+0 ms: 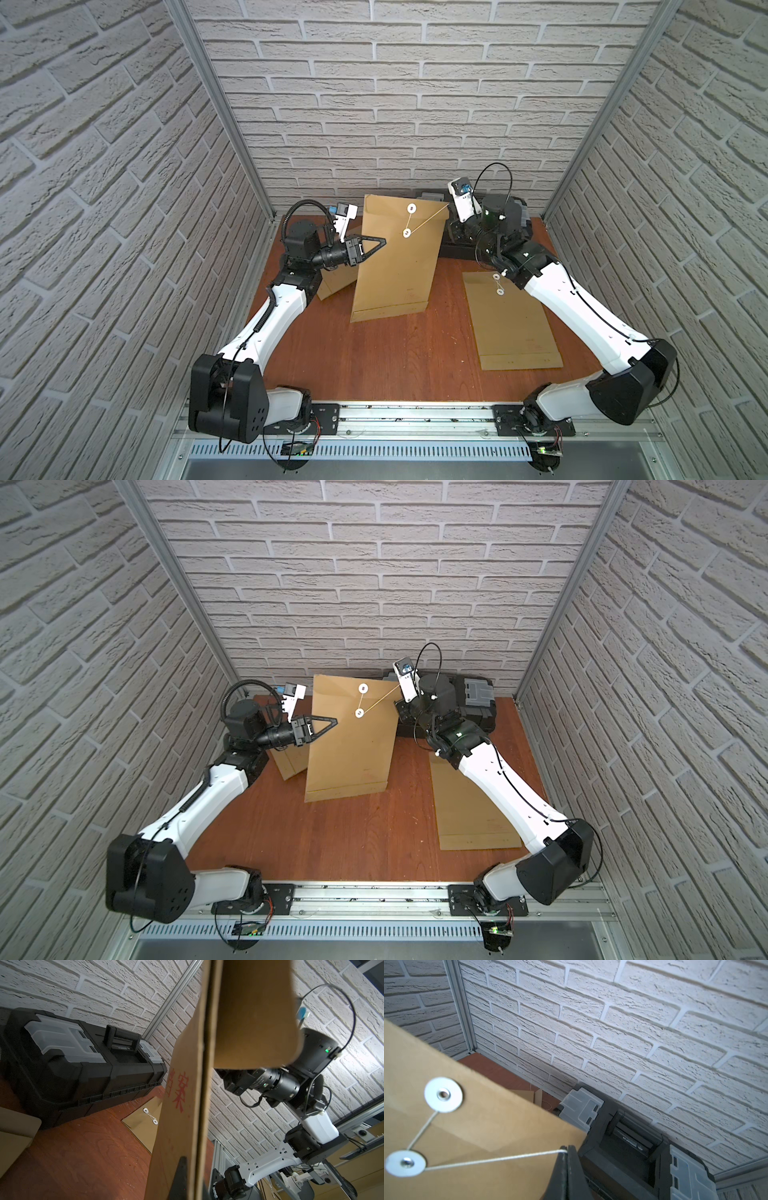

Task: Close the mouth of the file bag
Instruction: Close the file bag.

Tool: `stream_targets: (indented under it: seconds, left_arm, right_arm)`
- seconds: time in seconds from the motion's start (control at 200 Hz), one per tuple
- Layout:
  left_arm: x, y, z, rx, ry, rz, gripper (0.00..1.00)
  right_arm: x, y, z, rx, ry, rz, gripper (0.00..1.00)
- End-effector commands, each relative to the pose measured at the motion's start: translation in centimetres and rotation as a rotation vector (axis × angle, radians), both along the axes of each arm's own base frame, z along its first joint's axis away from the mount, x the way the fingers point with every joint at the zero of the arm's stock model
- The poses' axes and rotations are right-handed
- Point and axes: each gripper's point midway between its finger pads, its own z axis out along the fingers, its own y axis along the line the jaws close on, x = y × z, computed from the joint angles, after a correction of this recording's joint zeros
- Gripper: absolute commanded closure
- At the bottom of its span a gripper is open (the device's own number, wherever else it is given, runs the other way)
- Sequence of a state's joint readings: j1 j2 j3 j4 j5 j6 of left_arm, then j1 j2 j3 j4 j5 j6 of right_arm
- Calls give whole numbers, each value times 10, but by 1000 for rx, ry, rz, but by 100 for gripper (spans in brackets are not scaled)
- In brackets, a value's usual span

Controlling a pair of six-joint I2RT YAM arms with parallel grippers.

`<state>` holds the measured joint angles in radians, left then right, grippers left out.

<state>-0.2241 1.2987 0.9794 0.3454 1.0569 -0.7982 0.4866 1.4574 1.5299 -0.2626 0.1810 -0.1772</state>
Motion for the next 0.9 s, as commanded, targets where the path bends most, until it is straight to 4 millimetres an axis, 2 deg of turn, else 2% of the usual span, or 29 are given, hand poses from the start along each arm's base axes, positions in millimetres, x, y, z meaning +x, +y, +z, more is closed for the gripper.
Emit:
stream_targets:
  seconds: [0.0, 0.255, 0.495, 0.895]
  left_arm:
    - [-11, -7, 8, 14, -69, -42, 100]
    - [-22, -17, -5, 61, -57, -77, 100]
    - [-22, -22, -16, 112, -46, -79, 100]
    - [-25, -26, -17, 131, -51, -82, 100]
  right_arm:
    - [5, 7, -17, -68, 87, 29, 97]
    - [11, 18, -16, -93, 162, 68, 97]
    - [2, 33, -19, -95, 212, 123, 98]
    - [-9, 60, -20, -119, 244, 203, 97]
